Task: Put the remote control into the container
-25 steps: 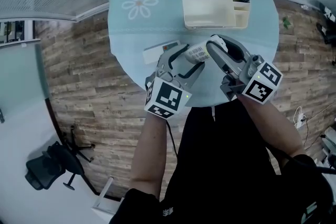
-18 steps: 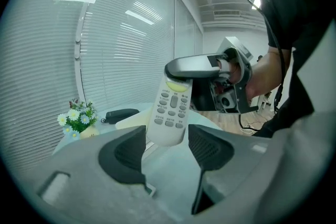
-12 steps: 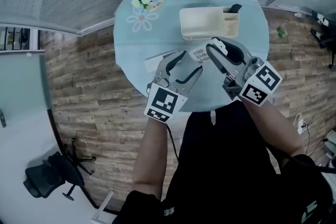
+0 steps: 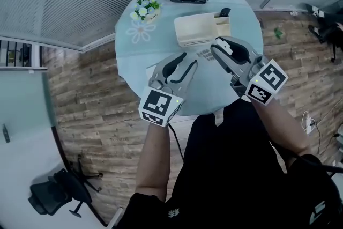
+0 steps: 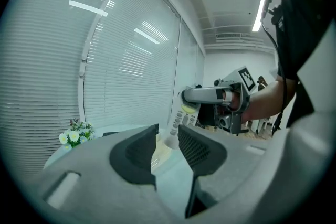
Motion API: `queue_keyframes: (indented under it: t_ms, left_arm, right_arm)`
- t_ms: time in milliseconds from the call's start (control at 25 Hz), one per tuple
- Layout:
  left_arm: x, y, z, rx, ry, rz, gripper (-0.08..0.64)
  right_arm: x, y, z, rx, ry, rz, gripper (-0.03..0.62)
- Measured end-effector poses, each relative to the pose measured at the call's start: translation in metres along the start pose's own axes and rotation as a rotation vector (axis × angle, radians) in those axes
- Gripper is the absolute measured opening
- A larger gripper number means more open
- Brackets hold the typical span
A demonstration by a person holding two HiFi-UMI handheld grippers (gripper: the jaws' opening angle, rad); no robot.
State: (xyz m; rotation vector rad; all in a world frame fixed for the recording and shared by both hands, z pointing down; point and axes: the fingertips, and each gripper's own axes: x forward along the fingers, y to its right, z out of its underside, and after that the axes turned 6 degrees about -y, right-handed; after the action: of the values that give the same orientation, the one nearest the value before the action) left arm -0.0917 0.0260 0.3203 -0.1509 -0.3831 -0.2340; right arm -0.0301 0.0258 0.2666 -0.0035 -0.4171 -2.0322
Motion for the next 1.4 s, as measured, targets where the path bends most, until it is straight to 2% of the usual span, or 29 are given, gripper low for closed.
queue_keyframes:
  t_ms: [240,440,640,1000,1400]
  left_arm:
    - [-0.001,-0.006,-0.028,-0.019,0.066,-0.008,0.111]
    - [-0.018,-0.014,-0.037,-0.017,0.096,-0.071,0.052]
    - [0.004,-0.017,-0.058,-0.023,0.105,-0.126,0.002]
    - [0.026,-0.027,-0.085,-0.039,0.128,-0.251,0.002]
    - [0.061,-0.036,-0.093,-0.074,0.111,-0.369,0.002]
  right_arm:
    - [-0.016,0.015,-0.02,-0.053,-0.004,0.018,0.104]
    - [-0.021,0.016,-0.032,-0.079,0.009,0.033,0.104]
    - [-0.03,0.052,-0.046,-0.088,-0.002,0.018,0.104]
    - [-0.036,0.1,-0.054,-0.101,-0.05,-0.036,0.104]
    - [-0.028,0.149,-0.048,-0.12,-0.115,-0.133,0.104]
